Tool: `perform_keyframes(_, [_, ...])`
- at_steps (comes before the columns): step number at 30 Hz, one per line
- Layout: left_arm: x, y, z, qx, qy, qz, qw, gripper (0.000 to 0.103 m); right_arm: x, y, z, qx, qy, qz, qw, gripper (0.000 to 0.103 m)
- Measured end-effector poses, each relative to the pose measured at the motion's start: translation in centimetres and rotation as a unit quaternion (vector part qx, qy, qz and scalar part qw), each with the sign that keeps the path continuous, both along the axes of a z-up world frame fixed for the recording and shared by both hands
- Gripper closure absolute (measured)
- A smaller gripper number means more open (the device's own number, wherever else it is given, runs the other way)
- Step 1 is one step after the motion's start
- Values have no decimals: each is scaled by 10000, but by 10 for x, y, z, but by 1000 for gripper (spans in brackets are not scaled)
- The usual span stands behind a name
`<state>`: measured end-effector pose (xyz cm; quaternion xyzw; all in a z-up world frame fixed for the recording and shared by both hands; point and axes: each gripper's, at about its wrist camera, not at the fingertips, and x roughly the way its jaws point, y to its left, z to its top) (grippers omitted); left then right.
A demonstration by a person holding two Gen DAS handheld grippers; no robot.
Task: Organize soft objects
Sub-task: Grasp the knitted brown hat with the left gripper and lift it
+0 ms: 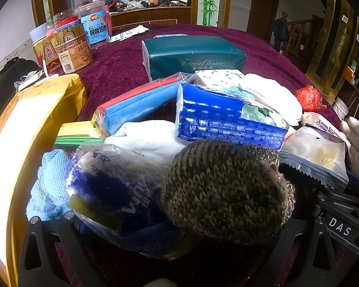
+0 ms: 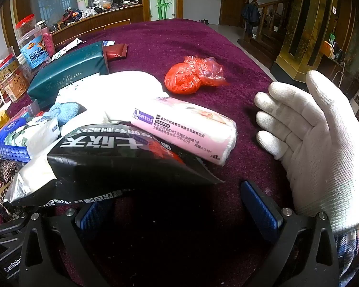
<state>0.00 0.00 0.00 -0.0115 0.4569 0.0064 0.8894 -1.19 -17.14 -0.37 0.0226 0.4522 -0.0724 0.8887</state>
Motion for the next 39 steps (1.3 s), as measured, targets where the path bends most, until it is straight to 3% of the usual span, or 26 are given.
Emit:
perform_keyframes(24, [-1, 0, 0, 6, 33, 59, 10000, 1, 0, 0, 0, 6, 3, 0, 10000, 0])
perform_keyframes(36, [-3, -2, 2, 12, 146, -161, 9998, 1, 0, 0, 0, 13, 1, -12, 10000, 0])
perform_keyframes(39, [-15, 11, 12, -325, 120, -273, 9990, 13, 0, 0, 0, 10, 3, -6, 10000, 0])
